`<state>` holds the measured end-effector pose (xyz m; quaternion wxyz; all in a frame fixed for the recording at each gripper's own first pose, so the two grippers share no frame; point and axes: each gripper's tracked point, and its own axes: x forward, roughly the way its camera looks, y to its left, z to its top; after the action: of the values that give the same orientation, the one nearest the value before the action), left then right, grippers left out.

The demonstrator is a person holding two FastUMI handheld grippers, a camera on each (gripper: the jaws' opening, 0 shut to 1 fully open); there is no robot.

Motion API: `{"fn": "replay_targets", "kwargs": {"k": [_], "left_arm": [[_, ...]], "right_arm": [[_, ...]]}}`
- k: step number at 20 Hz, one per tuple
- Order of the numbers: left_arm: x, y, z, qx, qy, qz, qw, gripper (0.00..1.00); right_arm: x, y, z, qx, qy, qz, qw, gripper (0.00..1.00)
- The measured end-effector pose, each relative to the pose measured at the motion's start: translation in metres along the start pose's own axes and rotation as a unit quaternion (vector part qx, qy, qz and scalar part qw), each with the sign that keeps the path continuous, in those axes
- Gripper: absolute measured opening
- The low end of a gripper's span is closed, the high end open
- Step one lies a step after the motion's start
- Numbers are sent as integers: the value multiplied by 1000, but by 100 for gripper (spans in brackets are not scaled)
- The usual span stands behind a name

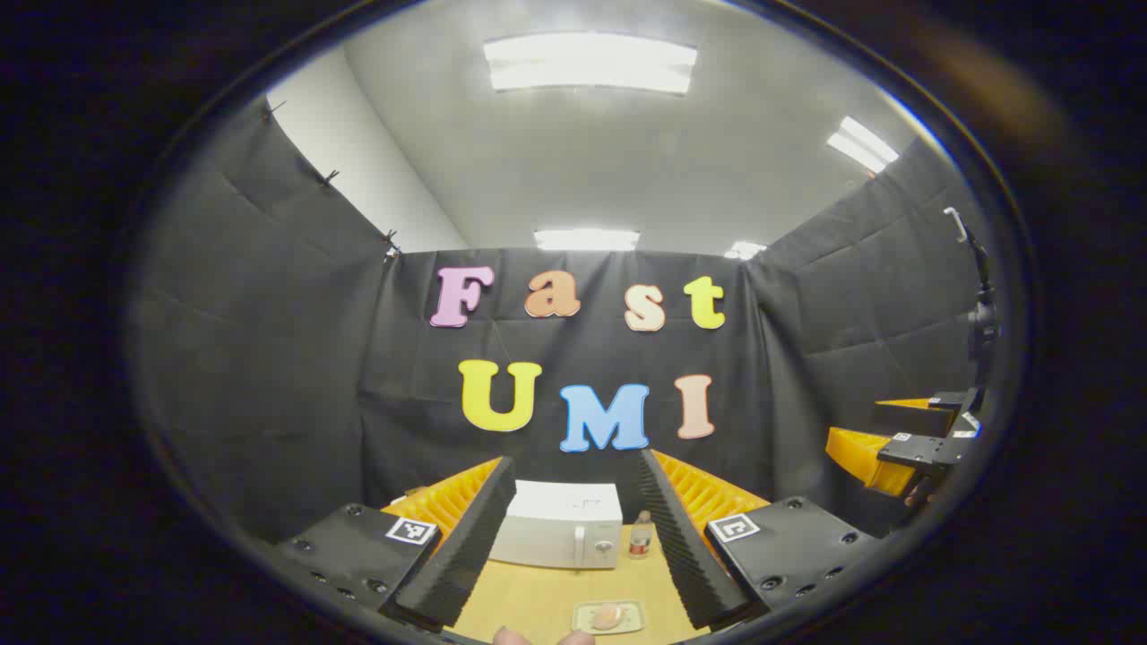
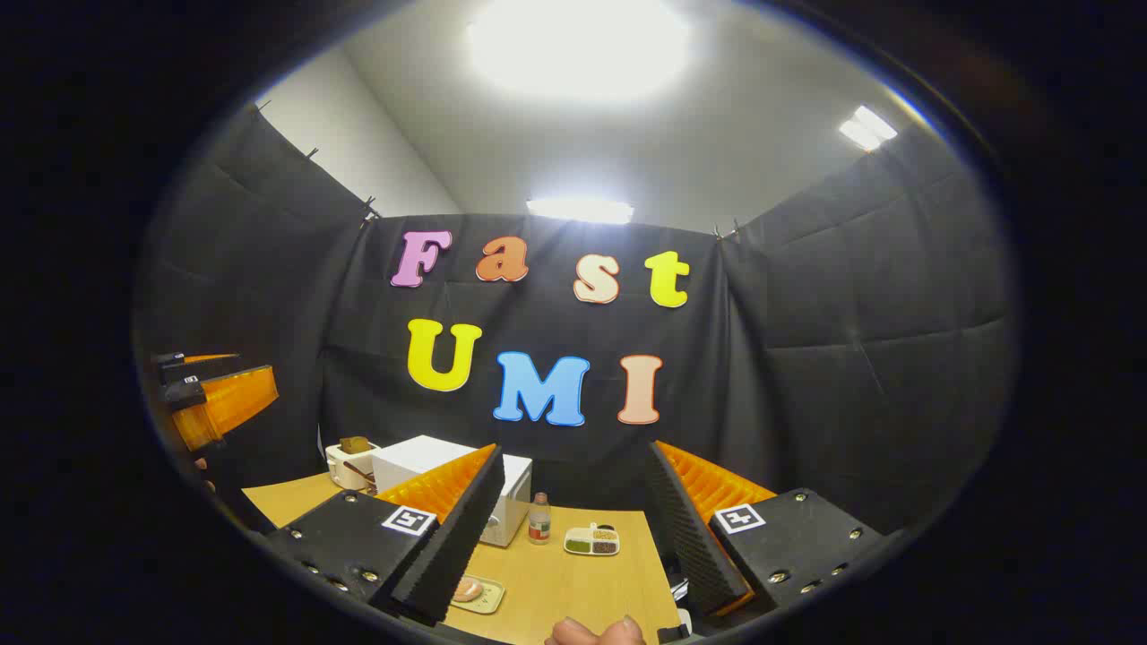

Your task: Open the microwave oven with the left hand, put the food in, and close the microwave oven.

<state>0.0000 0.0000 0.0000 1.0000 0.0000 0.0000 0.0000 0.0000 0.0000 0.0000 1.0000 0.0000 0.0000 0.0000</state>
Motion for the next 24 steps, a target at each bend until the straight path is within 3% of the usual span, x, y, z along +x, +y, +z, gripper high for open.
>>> {"fn": "replay_targets", "kwargs": {"k": [11, 19, 24], "left_arm": [[75, 74, -30, -8, 3, -4, 1000, 94], [107, 77, -48, -4, 9, -29, 1000, 94], [130, 44, -84, -10, 29, -40, 999, 94]], "right_arm": [[63, 54, -9, 2, 10, -17, 1000, 97], [81, 60, -20, 4, 26, -32, 999, 97], [101, 48, -21, 1, 28, -28, 999, 97]]}}
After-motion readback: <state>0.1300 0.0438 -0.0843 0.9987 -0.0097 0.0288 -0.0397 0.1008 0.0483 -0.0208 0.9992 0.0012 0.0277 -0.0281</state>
